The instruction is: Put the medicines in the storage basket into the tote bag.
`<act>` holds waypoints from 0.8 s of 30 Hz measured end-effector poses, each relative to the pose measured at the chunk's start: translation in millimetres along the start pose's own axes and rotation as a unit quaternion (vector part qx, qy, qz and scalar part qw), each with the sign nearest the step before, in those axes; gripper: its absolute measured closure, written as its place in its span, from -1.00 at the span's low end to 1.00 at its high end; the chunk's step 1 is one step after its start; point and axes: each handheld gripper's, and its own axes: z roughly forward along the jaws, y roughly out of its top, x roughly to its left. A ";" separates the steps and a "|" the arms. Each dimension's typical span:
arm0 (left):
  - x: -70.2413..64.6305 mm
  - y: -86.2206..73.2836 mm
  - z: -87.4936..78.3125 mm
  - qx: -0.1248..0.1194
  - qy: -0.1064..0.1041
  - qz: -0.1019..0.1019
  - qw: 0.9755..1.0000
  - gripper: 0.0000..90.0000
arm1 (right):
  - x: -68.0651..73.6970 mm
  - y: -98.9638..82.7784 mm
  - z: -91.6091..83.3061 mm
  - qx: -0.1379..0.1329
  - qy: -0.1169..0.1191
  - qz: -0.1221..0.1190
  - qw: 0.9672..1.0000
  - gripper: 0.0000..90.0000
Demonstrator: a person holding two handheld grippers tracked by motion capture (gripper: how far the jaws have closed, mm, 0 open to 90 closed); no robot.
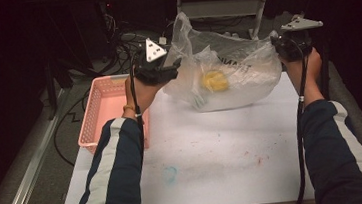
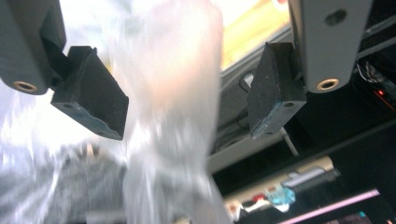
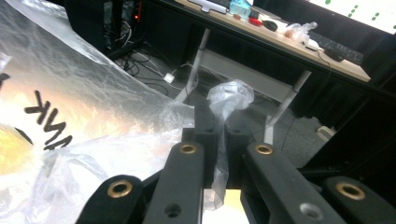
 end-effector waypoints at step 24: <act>-22.4 -27.4 41.0 0.076 -0.007 0.019 0.997 0.42 | 6.2 5.0 -21.8 -0.076 0.011 -0.002 0.997 0.00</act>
